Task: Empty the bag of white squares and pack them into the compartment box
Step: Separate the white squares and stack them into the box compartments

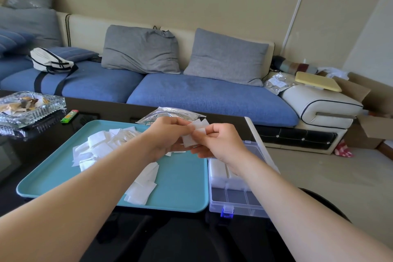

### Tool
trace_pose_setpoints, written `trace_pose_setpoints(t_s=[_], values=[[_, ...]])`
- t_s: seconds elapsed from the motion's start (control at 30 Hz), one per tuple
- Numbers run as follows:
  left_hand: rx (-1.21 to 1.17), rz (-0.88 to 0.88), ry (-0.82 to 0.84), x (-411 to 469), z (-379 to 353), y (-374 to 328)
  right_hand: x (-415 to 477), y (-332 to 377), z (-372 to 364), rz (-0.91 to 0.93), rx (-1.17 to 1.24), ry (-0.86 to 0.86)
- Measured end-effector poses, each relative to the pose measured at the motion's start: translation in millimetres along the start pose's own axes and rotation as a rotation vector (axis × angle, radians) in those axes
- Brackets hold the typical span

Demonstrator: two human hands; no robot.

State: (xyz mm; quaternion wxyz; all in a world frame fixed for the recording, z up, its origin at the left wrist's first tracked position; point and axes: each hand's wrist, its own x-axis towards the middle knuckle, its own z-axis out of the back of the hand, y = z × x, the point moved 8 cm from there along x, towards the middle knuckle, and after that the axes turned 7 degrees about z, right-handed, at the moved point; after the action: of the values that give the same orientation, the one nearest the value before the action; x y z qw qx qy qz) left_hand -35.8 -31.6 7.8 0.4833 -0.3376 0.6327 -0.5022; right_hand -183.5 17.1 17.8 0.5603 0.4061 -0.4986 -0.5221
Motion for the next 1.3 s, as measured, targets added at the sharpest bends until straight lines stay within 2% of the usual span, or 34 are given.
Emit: trace_pose_setpoints(t_s=[0.17, 0.53, 0.77, 0.97, 1.13, 1.3], values=[[-0.1, 0.001, 0.017, 0.6, -6.4, -0.4, 2.3, -1.0, 9.1, 0.03, -0.074, -0.11], [-0.115, -0.033, -0.005, 4.5, -5.1, -0.1, 5.3, 13.7, 20.9, 0.293, -0.448, -0.279], [-0.015, -0.07, -0.141, 2.6, 6.5, -2.8, 5.5, 23.0, 16.5, 0.326, -0.481, -0.209], [0.336, -0.224, -0.284, 1.9, 20.4, -13.9, 9.0, 19.4, 13.4, 0.329, -0.522, -0.098], [0.456, -0.243, -0.192, -3.1, 12.6, -13.4, 7.7, 16.2, 7.8, 0.322, -0.606, 0.03], [0.398, -0.188, -0.071, -6.5, 1.6, -9.7, 6.5, 13.9, 12.3, 0.303, -0.596, -0.032]])
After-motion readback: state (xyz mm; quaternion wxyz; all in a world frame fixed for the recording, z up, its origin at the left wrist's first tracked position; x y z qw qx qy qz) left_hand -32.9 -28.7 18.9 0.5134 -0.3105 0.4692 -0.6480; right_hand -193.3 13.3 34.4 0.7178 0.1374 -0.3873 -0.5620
